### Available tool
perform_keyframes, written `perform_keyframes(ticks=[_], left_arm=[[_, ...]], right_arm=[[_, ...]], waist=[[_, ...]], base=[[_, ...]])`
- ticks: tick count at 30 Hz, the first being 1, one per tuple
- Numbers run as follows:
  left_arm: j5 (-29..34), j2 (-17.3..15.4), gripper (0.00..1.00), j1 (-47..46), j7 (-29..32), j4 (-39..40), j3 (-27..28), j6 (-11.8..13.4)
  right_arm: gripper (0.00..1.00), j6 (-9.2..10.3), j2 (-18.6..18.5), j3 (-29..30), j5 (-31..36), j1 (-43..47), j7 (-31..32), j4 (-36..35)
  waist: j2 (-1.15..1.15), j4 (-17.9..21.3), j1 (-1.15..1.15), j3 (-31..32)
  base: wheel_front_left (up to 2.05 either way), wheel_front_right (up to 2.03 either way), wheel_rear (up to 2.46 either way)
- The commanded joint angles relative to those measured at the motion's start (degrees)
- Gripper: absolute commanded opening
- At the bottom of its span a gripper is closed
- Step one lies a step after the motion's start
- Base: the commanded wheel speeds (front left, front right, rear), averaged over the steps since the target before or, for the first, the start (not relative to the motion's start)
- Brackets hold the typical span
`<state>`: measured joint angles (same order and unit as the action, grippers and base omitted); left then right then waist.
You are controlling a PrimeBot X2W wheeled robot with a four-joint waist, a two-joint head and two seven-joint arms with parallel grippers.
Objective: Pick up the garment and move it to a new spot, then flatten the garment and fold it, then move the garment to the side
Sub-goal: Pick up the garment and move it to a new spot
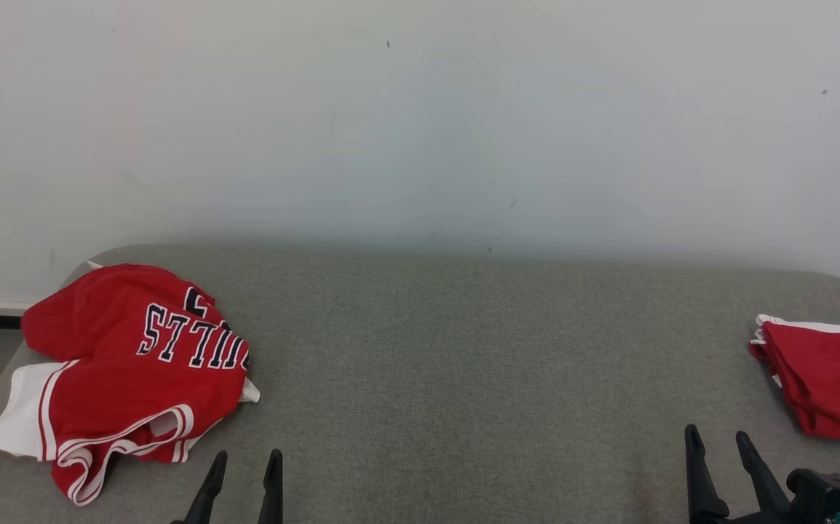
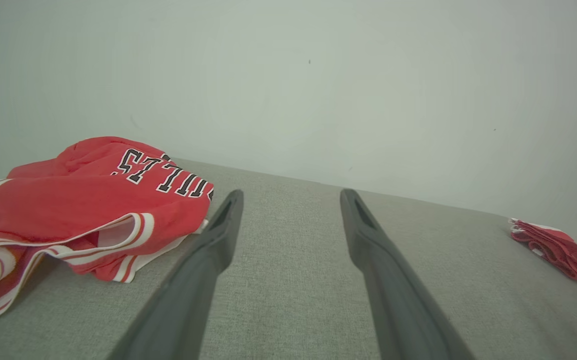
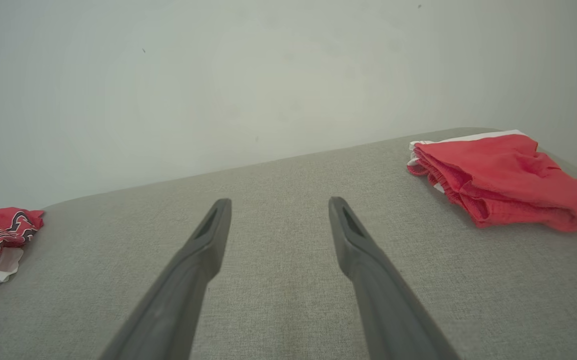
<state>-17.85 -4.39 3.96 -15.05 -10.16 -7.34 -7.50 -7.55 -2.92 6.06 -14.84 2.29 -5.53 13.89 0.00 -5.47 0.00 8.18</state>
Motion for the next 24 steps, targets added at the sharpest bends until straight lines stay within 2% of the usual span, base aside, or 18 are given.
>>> perform_keyframes(ticks=[1, 10, 21, 24], left_arm=[[-0.4, -0.3, 1.00, -0.4, -0.2, -0.3, 0.3, 0.1], [0.6, -0.8, 1.00, -0.5, -0.2, -1.0, 1.7, 0.1], [1.7, -2.0, 1.00, 0.9, -0.2, -0.9, 3.8, 0.1], [2.1, -2.2, 1.00, 1.3, -0.2, 0.1, 4.9, 0.1]], right_arm=[[1.00, 0.13, 0.0, -0.2, -0.6, -0.1, -0.3, 0.1], [1.00, 0.13, 0.1, -2.1, -2.0, 0.5, -0.9, 0.8], [1.00, 0.13, 0.1, -6.0, -4.4, -0.1, -2.6, 2.9], [1.00, 0.13, 0.0, -7.7, -4.5, -1.9, -2.7, 3.1]], waist=[[0.00, -0.6, 0.00, -0.1], [0.00, -6.1, 0.00, 0.0], [0.00, -17.4, 0.00, 0.2], [0.00, -19.2, 0.00, -1.1]], base=[[0.00, 0.00, 0.00], [0.00, 0.00, 0.00], [0.00, 0.00, 0.00], [0.00, 0.00, 0.00]])
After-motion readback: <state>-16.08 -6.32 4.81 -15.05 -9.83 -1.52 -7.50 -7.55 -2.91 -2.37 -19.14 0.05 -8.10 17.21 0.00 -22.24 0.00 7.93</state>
